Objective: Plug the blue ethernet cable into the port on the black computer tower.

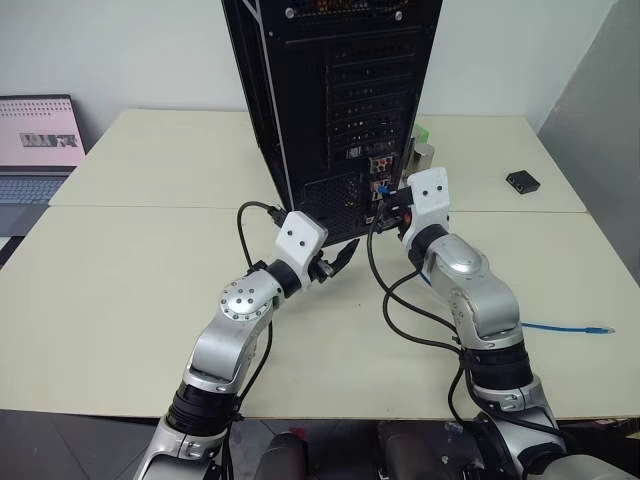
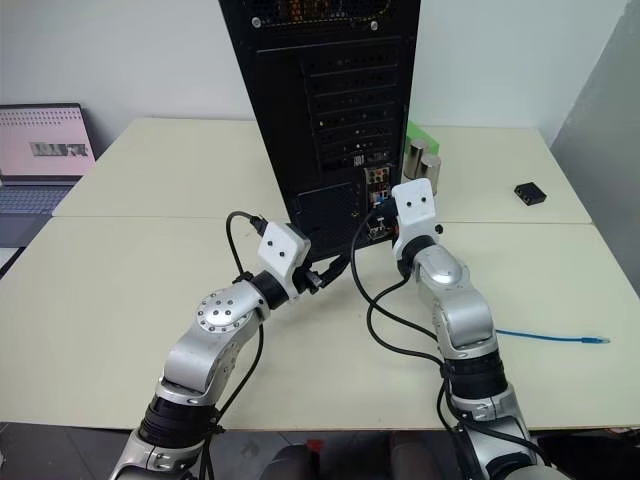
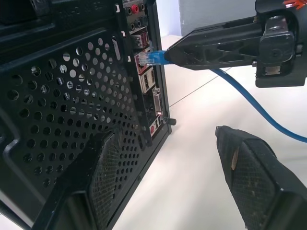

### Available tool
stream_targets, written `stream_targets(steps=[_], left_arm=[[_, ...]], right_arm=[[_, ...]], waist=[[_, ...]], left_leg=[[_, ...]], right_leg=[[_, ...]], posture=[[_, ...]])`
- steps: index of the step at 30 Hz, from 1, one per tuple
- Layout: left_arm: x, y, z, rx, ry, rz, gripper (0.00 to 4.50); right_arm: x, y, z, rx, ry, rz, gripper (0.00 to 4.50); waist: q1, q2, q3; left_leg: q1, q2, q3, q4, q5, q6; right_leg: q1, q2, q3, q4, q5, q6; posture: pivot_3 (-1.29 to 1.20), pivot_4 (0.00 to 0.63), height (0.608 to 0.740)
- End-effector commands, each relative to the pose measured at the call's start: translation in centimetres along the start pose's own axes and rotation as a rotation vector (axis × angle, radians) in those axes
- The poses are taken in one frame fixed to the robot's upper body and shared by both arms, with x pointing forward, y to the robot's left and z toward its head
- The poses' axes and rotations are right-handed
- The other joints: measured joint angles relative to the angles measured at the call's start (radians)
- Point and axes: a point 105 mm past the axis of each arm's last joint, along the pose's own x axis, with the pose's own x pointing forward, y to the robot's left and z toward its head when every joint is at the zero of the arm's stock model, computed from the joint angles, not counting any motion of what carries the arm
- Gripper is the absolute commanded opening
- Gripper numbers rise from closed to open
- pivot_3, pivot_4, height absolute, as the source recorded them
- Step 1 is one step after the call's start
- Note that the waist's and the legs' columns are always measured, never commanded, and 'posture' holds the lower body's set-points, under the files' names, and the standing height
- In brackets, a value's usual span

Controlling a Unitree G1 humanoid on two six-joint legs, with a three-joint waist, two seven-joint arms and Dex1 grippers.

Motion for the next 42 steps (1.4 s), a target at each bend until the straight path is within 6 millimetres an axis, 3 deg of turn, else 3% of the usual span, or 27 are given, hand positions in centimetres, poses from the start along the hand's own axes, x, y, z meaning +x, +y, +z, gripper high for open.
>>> stream_targets(steps=[1,25,42], left_arm=[[0.1,-0.2,1.3,0.026,-0.053,-0.007,3.3],[0.1,0.0,1.2,0.031,-0.054,-0.004,3.3],[0.2,0.8,1.9,0.029,-0.056,0.026,3.3]], right_arm=[[0.1,-0.1,1.2,-0.039,-0.049,-0.003,0.0],[0.4,0.7,0.4,-0.101,-0.038,0.028,0.0],[0.7,3.1,2.7,0.053,-0.06,0.093,0.0]], waist=[[0.0,0.0,0.0],[-0.006,0.0,0.0],[-0.019,0.0,0.0]], left_leg=[[0.0,0.0,0.0,0.0,0.0,0.0],[0.0,0.0,0.0,0.0,0.0,0.0],[0.0,0.0,0.0,-0.001,0.0,0.0]], right_leg=[[0.0,0.0,0.0,0.0,0.0,0.0],[0.0,0.0,0.0,0.0,0.0,0.0],[-0.001,0.0,0.001,0.0,0.0,0.0]], posture=[[0.0,0.15,0.74],[0.0,0.15,0.74],[0.0,0.15,0.74]])
